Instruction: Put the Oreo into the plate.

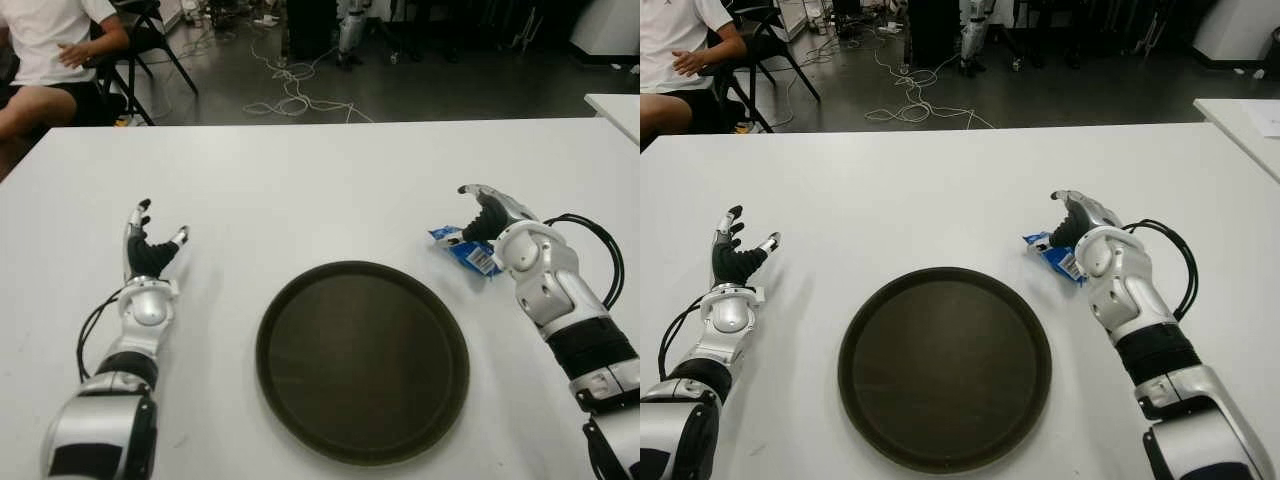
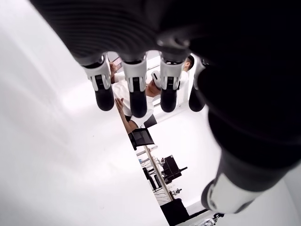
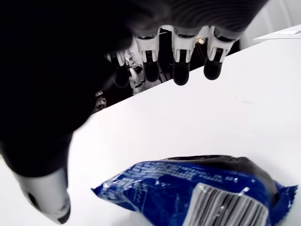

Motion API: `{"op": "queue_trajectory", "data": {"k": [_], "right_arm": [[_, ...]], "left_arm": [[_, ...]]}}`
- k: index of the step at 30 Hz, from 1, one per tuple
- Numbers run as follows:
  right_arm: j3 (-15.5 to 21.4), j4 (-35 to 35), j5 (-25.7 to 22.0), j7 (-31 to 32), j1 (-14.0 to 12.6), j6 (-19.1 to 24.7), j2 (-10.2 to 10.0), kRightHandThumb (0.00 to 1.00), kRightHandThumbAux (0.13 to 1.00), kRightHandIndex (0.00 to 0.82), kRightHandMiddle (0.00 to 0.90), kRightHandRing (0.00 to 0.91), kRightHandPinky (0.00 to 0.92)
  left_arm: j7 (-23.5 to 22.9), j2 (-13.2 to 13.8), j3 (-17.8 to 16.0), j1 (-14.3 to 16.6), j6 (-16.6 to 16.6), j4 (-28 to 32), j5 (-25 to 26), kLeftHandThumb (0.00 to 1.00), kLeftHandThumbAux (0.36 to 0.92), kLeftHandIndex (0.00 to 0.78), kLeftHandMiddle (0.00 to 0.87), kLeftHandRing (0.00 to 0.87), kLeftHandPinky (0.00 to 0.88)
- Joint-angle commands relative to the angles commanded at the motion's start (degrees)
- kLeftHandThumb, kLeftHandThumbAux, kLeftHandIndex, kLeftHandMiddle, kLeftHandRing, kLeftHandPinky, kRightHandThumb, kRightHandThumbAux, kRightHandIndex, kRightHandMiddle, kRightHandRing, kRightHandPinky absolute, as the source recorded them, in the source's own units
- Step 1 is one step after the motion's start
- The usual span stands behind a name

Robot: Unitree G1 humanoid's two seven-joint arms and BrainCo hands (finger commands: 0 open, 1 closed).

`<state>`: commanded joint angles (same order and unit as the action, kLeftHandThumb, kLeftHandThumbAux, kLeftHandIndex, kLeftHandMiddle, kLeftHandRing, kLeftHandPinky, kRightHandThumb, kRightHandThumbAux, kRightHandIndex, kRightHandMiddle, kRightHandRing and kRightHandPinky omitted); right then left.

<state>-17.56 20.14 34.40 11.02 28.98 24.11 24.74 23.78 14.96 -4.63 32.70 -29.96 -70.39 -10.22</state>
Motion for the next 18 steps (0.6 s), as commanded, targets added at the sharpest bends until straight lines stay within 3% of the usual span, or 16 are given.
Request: {"op": "queue_trajectory", "data": {"k": [18], "right_arm": [[-1.3,-1.2,2.1,2.0,-0.5,3.0,0.3,0.0,0.726,0.061,0.091,0.047,0.0]], "left_arm": [[0.0,0.1,0.0,0.1,0.3,0.0,-0.1,0.0,0.768,0.066,0.109,0.089,0.068]]}}
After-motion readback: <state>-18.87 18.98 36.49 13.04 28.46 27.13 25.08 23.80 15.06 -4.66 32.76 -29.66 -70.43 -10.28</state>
